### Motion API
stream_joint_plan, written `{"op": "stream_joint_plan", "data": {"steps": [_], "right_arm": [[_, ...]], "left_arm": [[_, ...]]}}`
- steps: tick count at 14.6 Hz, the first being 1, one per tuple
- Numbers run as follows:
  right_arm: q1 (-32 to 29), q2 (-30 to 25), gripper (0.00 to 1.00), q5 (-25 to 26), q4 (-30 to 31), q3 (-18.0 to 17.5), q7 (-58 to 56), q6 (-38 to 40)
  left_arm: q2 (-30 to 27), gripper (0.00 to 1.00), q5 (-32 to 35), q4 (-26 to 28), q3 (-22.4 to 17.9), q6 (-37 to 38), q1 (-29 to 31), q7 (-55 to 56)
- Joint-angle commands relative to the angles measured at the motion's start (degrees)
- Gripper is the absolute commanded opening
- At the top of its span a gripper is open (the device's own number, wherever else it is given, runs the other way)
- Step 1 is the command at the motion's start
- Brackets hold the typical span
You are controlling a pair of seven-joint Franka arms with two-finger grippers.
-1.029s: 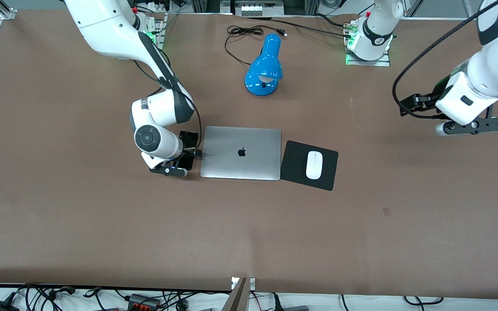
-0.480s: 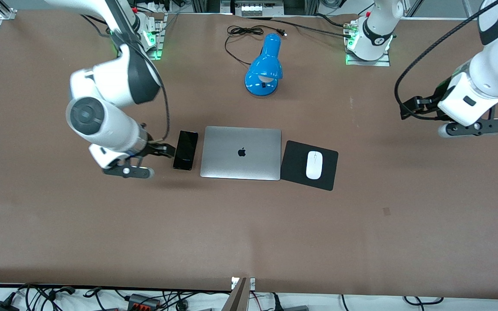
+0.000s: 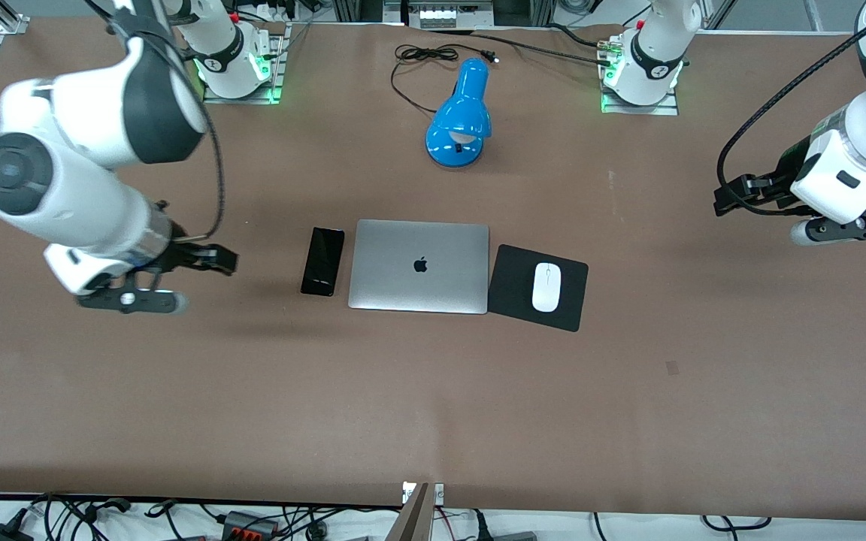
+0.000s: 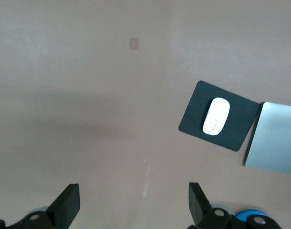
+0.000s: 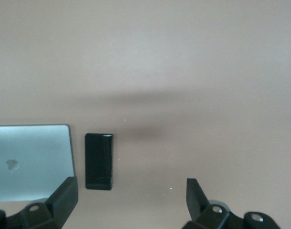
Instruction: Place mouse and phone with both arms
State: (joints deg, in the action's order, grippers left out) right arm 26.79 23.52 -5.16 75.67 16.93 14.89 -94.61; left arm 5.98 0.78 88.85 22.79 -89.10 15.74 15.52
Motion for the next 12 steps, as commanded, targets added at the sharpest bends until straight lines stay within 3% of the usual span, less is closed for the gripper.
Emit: {"op": "stream_joint_plan", "data": {"steps": [1,5,6,9,12], "right_arm": [[-0.6,-0.6,1.0,0.1,-1.8,1.5,-2.0,1.9],[-6.3,-3.6,1.0,0.1,-2.0,0.0,-7.4,1.5],[-8.7,-3.8,1.0,0.1,-2.3,-1.9,-8.6,1.7],[-19.1,-5.9,1.0,2.0,-3.4,-12.4,-8.7,1.4],[-24.1,-6.6,1.0,5.5,-3.3,-16.0,-10.9,1.2]], "left_arm": [[-1.8,1.0,-0.3,1.2,0.1,-0.6,0.5,-1.0],[-1.8,1.0,-0.3,1.2,0.2,-0.5,0.5,-1.0],[-1.8,1.0,-0.3,1.2,0.2,-0.5,0.6,-1.0],[-1.8,1.0,-0.3,1.2,0.1,-0.5,0.6,-1.0],[-1.8,1.0,-0.3,1.2,0.1,-0.3,0.6,-1.0]]}}
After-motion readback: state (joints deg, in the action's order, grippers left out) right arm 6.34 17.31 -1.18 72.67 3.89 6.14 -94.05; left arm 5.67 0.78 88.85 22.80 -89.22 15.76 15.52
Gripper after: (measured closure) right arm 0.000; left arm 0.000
